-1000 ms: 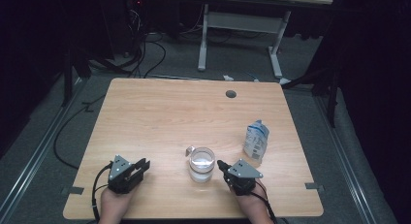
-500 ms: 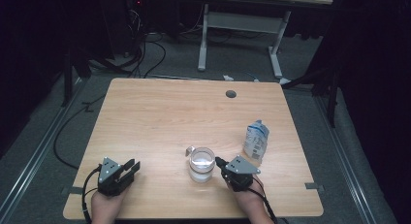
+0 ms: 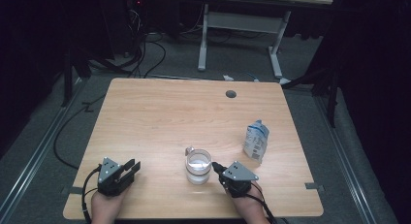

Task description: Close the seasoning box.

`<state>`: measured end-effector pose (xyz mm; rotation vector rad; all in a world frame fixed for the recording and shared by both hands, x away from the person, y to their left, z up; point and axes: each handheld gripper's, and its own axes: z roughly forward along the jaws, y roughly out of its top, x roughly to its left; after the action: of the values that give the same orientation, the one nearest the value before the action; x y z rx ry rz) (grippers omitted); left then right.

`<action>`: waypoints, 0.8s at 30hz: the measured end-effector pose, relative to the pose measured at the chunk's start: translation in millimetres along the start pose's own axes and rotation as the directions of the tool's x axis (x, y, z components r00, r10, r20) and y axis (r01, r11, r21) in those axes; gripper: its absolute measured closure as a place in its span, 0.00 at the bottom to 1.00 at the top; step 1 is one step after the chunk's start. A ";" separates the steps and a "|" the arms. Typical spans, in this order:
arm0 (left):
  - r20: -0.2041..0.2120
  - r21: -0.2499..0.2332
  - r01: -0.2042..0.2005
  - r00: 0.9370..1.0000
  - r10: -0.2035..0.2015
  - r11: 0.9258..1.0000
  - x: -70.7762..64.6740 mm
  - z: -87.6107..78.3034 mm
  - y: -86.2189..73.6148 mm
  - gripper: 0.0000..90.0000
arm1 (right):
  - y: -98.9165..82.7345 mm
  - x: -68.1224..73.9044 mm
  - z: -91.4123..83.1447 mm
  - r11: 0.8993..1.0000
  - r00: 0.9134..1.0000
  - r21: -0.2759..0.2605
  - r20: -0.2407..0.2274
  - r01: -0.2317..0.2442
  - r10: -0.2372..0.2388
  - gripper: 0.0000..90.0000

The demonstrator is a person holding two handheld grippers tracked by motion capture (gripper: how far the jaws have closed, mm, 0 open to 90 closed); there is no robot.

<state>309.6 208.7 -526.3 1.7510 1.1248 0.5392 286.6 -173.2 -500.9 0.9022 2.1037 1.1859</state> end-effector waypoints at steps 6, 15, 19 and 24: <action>0.003 -0.001 0.001 1.000 -0.001 1.000 0.4 -1.0 0.4 0.78 | 1.4 13.8 -1.1 1.000 0.999 -0.004 -0.030 0.020 -0.021 1.00; 0.006 -0.001 0.006 1.000 -0.006 1.000 1.3 -1.0 0.3 0.78 | 4.2 30.2 -0.2 0.999 0.996 -0.015 -0.072 0.045 -0.046 1.00; 0.006 -0.002 0.008 1.000 -0.008 1.000 1.5 -1.2 0.3 0.78 | 5.8 37.8 0.1 0.998 0.994 -0.018 -0.091 0.063 -0.064 1.00; 0.006 -0.002 0.008 1.000 -0.008 1.000 1.6 -1.4 0.2 0.78 | 7.3 42.5 -0.3 0.997 0.992 -0.022 -0.098 0.075 -0.077 1.00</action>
<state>309.4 210.8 -525.7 1.7452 1.1265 0.5301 262.1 -137.7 -500.2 0.7625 2.1812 1.2309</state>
